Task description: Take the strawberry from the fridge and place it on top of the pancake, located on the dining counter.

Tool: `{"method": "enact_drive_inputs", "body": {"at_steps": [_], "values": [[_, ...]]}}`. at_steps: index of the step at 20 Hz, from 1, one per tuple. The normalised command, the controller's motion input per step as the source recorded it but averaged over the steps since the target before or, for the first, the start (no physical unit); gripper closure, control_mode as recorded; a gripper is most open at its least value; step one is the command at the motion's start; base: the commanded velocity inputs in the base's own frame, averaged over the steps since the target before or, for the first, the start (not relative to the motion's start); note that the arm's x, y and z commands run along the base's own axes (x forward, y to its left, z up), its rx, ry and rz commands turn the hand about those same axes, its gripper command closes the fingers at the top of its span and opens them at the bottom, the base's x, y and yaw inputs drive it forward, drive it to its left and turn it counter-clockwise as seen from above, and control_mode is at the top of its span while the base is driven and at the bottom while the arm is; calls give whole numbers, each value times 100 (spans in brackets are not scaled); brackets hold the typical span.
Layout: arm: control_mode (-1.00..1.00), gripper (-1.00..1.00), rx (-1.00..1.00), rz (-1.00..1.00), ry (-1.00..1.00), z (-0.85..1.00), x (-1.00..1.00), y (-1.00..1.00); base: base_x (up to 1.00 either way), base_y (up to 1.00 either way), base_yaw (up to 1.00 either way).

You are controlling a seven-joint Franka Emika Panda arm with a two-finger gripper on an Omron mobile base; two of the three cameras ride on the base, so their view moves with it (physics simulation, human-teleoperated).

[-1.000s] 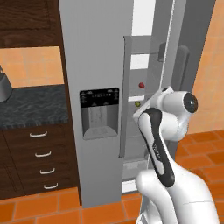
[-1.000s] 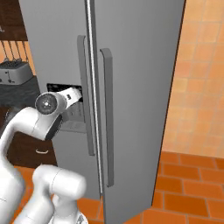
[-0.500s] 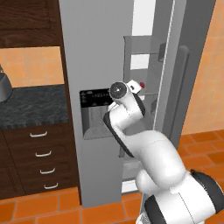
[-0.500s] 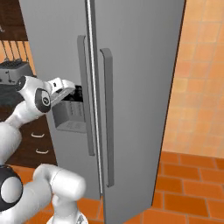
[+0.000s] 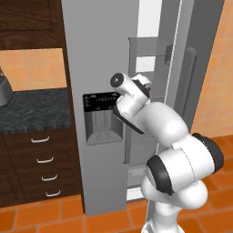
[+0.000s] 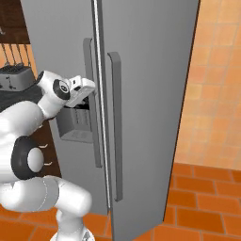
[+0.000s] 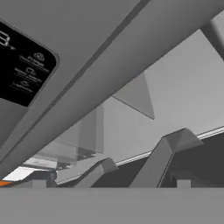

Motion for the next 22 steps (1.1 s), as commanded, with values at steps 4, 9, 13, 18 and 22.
{"method": "enact_drive_inputs", "body": {"at_steps": [4,9,13,18,22], "values": [[-100,-100,0,-5,-2,-1,-11,-83,0,0,0],[-100,-100,0,-8,-6,0,-48,-98,0,0,0],[-100,-100,0,-8,-4,0,-63,-100,0,0,0],[-100,-100,0,-13,-7,3,-97,-100,0,0,0],[-100,-100,9,-18,0,2,-66,-100,0,0,0]]}}
